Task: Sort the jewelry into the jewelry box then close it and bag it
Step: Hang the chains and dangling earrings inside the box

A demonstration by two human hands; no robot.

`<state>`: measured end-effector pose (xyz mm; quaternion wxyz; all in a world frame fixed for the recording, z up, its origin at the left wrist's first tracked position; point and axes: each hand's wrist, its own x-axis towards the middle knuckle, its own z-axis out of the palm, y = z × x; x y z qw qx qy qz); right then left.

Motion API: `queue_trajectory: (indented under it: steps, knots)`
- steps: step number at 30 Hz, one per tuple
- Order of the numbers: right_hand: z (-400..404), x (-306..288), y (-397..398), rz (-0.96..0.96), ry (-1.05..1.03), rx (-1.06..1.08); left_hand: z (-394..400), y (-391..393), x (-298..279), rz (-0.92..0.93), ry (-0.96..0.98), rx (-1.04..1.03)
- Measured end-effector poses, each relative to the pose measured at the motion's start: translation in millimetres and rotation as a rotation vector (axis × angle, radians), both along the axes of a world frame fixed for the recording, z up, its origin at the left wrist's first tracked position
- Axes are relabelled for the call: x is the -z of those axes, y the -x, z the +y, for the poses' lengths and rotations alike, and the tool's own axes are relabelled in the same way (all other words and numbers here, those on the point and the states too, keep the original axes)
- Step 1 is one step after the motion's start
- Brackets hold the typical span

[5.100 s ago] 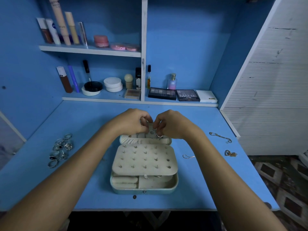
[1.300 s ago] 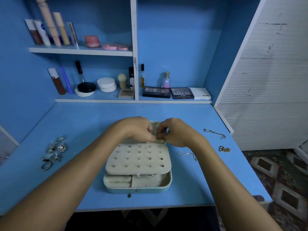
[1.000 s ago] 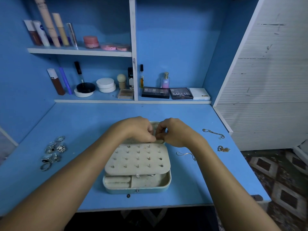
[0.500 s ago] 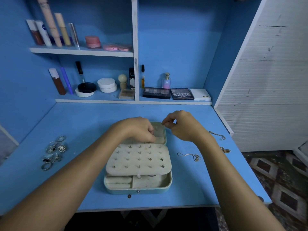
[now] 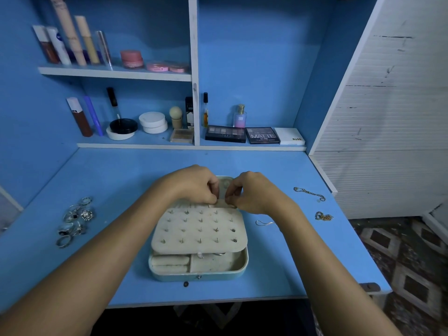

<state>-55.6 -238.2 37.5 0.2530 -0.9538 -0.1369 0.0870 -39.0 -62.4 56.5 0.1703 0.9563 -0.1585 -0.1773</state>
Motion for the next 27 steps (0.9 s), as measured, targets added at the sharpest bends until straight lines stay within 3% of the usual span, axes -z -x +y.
queue_trajectory:
  steps: [5,14,19,27]
  knots:
    - [-1,3,2,-0.049,-0.003,0.013,2,-2,1,-0.01,0.014,0.001]
    - [-32,1,10,-0.129,-0.205,0.122,-16,-4,4,-0.147,0.135,0.006]
    - [-59,-5,15,-0.13,-0.179,0.21,-40,-3,4,-0.192,0.223,0.064]
    - [-83,-6,31,0.054,-0.022,0.249,-76,6,4,-0.065,0.039,0.253]
